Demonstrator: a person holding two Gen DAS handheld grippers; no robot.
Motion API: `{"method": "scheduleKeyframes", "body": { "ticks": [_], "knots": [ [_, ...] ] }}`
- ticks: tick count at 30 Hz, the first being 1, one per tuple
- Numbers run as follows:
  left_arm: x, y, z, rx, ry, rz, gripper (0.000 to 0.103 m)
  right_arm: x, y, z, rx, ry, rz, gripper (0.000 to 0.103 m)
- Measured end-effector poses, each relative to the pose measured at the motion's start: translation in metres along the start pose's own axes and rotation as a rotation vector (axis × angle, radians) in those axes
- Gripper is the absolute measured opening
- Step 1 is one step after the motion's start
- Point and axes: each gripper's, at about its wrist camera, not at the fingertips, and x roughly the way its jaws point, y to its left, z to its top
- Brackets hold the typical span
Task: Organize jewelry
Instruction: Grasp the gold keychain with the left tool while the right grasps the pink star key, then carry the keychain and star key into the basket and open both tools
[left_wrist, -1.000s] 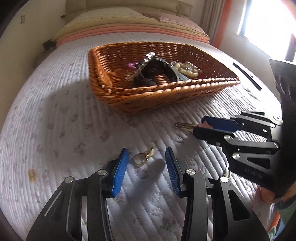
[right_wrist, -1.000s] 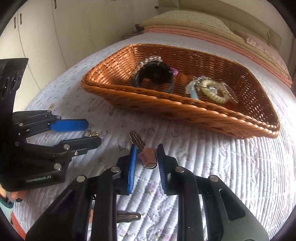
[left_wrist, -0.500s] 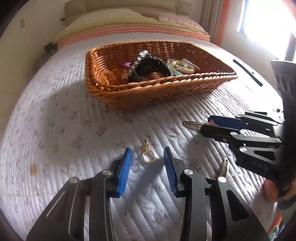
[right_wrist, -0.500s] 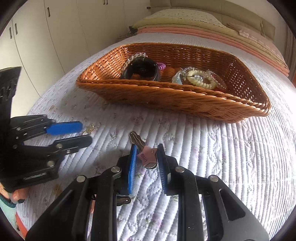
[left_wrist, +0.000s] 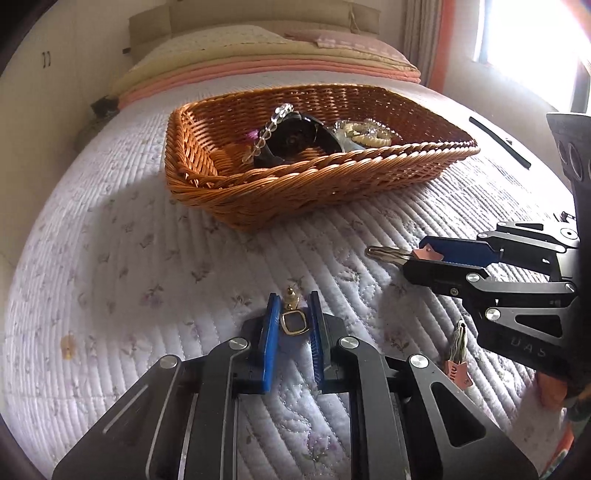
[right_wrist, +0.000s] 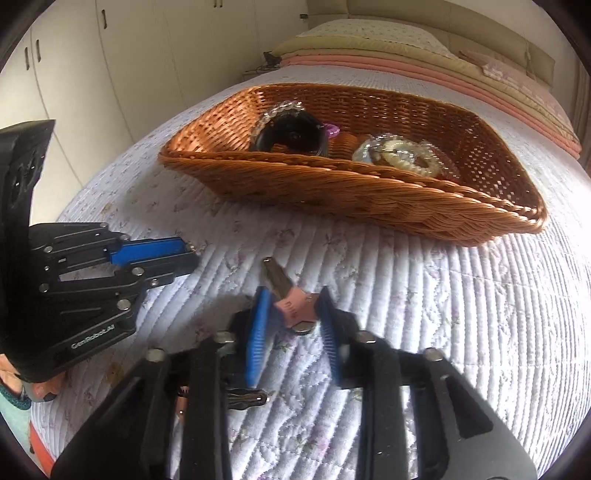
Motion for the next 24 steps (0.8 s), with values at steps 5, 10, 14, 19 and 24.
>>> {"method": "scheduleKeyframes", "body": {
  "ticks": [5, 10, 14, 19, 24],
  "knots": [
    [-0.018, -0.002, -0.005, 0.005, -0.064, -0.025, 0.012, -0.007, -0.001, -0.002, 0.007, -0.025, 0.005, 0.021],
    [-0.046, -0.001, -0.010, -0.017, -0.128, -0.078, 0.000, -0.033, -0.008, -0.007, 0.042, -0.072, 0.068, 0.021],
    [-0.067, -0.005, -0.007, -0.013, -0.173, -0.095, 0.000, -0.063, -0.004, -0.007, 0.019, -0.133, 0.068, 0.021],
    [-0.079, 0.006, -0.006, -0.047, -0.192, -0.120, 0.000, -0.086, -0.005, 0.000, 0.008, -0.177, 0.062, 0.021],
    [-0.100, 0.014, 0.007, -0.063, -0.249, -0.148, 0.000, -0.105, -0.011, 0.008, 0.032, -0.222, 0.066, 0.021]
  ]
}}
